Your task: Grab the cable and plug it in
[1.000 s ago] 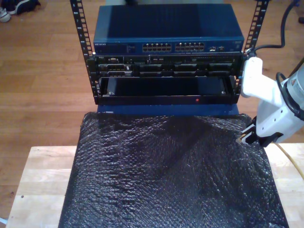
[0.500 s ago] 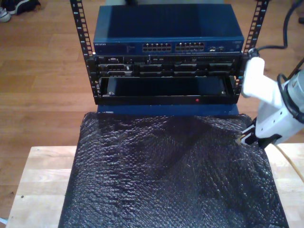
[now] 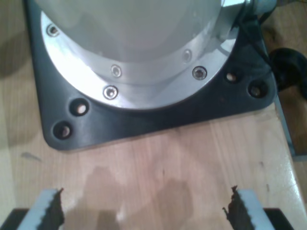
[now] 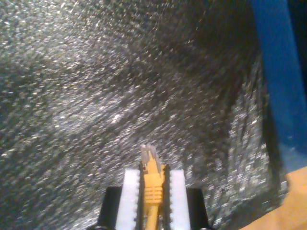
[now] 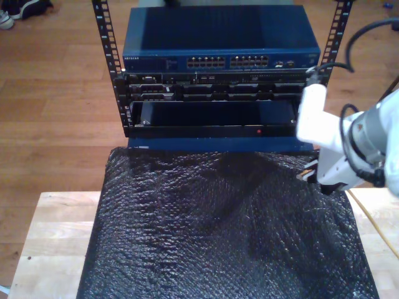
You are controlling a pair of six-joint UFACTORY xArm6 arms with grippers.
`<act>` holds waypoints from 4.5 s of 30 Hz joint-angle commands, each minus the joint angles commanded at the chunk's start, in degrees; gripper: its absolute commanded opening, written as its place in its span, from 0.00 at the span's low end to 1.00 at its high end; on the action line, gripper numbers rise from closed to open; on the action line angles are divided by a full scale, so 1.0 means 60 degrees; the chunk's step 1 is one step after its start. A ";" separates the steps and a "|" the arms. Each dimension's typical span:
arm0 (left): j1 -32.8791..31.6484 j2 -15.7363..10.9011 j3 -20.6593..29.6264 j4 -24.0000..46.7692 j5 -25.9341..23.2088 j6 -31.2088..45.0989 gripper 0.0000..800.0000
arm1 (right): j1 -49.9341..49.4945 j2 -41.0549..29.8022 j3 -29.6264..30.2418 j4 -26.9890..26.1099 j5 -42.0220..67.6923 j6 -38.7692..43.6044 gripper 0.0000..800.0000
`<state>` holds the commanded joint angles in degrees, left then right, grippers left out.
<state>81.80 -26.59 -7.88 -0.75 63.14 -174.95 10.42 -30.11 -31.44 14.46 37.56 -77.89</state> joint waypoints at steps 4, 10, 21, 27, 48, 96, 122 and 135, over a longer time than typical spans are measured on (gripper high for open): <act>0.0000 0.0000 0.0000 0.0000 0.0000 0.0000 1.00 | 0.0117 0.0147 -0.0132 -0.0088 -0.0806 -0.0073 0.00; 0.0000 0.0000 0.0000 0.0000 0.0000 0.0000 1.00 | 0.0176 0.0806 0.0147 -0.0923 -0.2418 -0.0029 0.00; 0.0000 0.0000 0.0000 0.0000 0.0000 0.0000 1.00 | 0.0220 0.1670 0.0147 -0.2828 -0.4718 -0.0015 0.00; 0.0000 0.0000 0.0000 0.0000 0.0000 0.0000 1.00 | 0.0234 0.2139 0.0088 -0.2945 -0.5700 -0.0029 0.00; 0.0000 0.0000 0.0000 0.0000 0.0000 0.0000 1.00 | 0.0220 0.2286 -0.0059 -0.3341 -0.7678 -0.0103 0.00; 0.0000 0.0000 0.0000 0.0000 0.0000 0.0000 1.00 | 0.0689 0.3912 -0.0484 -0.3590 -1.0652 -0.0718 0.00; 0.0000 0.0000 0.0000 0.0000 0.0000 0.0000 1.00 | 0.0630 0.5158 -0.1201 -0.3560 -1.2674 -0.0674 0.00; 0.0000 0.0000 0.0000 0.0000 0.0000 0.0000 1.00 | 0.0571 0.5993 -0.1245 -0.2930 -1.4462 -0.0762 0.00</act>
<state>81.80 -26.59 -7.88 -0.75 63.14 -174.95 13.85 5.85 -38.91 -3.12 -49.21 -82.46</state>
